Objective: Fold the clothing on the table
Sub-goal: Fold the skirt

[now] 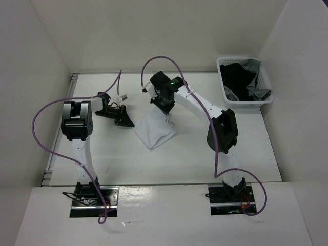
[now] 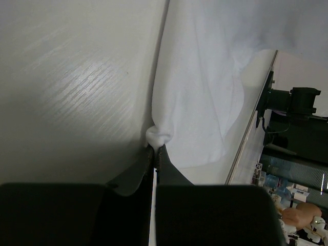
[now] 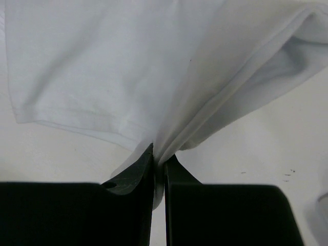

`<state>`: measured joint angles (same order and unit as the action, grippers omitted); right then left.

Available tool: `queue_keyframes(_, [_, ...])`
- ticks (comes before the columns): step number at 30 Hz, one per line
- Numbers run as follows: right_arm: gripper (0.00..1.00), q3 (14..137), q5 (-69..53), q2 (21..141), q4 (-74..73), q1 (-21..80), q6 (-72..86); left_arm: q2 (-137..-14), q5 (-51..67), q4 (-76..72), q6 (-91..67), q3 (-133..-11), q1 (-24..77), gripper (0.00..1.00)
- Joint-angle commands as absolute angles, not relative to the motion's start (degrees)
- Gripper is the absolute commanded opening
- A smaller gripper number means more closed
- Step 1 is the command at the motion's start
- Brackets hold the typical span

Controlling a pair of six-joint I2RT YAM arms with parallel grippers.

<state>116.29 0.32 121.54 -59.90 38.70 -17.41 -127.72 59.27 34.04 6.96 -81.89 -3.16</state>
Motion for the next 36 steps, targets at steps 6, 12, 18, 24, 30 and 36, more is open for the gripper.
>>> queue_keyframes(6, [0.0,116.98,1.85,123.22,-62.49,44.38,-17.23,-129.73,57.74,32.26,7.21,-82.35,-2.46,0.0])
queue_keyframes(12, [0.0,115.31,0.53,124.37,-62.49,47.1,-17.84,-129.2,57.74,32.26,7.21,-82.35,-2.46,0.0])
queue_keyframes(18, [0.0,115.31,1.05,126.64,-61.87,48.43,-17.84,-129.2,57.74,32.26,7.21,-82.35,-2.46,0.0])
queue_keyframes(24, [0.0,117.95,1.58,129.37,-61.87,48.96,-17.32,-128.67,57.74,32.26,7.21,-82.35,-2.46,0.0])
queue_keyframes(30, [0.0,121.63,1.58,132.09,-62.49,49.48,-16.79,-128.67,58.27,32.26,7.21,-82.35,-2.46,0.0])
queue_keyframes(36, [0.0,127.88,1.05,135.26,-64.25,49.48,-16.79,-127.62,58.27,32.26,7.21,-81.3,-2.46,0.0])
